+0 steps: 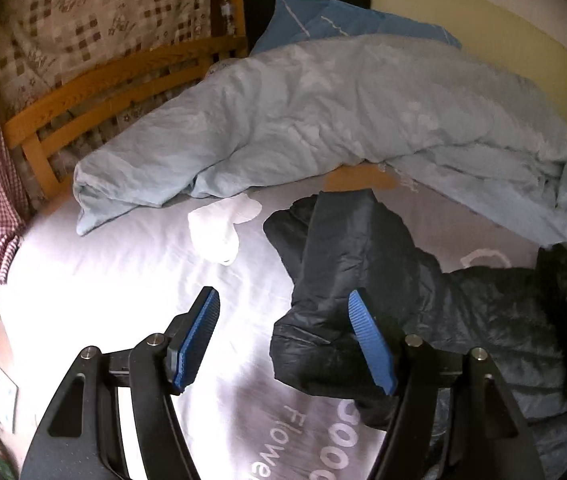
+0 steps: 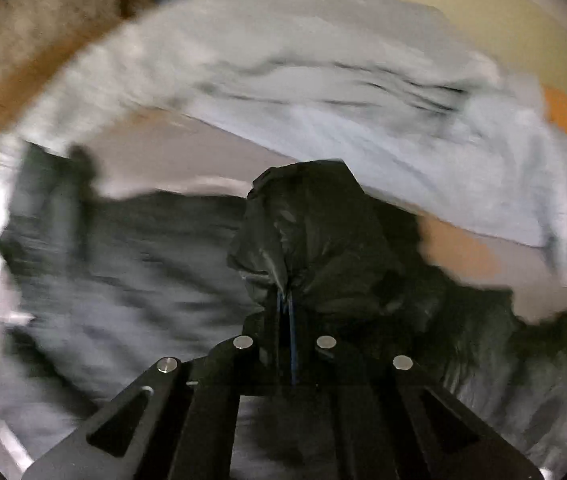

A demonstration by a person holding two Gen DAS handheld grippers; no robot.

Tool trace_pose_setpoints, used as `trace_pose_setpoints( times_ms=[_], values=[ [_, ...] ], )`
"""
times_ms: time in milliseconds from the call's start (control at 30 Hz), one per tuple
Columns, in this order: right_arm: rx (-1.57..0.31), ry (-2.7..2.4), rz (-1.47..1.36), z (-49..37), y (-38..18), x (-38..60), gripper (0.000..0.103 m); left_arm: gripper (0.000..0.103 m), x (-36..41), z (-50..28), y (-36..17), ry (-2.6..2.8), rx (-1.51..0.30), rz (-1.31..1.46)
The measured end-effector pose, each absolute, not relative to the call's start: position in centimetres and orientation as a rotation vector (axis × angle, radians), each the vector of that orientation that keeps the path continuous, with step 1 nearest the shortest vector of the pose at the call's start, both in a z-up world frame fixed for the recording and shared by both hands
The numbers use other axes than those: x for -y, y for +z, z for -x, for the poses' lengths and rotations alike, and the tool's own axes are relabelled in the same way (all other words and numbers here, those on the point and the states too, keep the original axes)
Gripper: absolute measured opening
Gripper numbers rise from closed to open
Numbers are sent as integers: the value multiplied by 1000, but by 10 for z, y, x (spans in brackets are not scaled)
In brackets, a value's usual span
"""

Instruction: Fold large clothes

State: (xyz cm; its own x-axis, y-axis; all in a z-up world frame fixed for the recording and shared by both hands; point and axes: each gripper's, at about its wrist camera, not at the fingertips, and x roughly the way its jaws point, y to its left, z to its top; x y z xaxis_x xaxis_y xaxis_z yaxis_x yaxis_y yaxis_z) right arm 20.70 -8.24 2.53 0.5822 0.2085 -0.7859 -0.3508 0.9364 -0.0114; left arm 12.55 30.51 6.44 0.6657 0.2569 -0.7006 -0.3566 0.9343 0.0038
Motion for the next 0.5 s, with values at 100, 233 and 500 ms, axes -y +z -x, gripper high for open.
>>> trace_pose_setpoints(
  times_ms=[100,233,500],
  values=[
    [-936,444,130,-192,27,54,4,66,-301,-125,65,350,-763,110],
    [-990,458,203,-182,-1,19,4,68,-300,-125,62,307,-794,132],
    [-1083,428,182,-176,-26,22,44,80,-306,-126,58,296,-816,155]
  ],
)
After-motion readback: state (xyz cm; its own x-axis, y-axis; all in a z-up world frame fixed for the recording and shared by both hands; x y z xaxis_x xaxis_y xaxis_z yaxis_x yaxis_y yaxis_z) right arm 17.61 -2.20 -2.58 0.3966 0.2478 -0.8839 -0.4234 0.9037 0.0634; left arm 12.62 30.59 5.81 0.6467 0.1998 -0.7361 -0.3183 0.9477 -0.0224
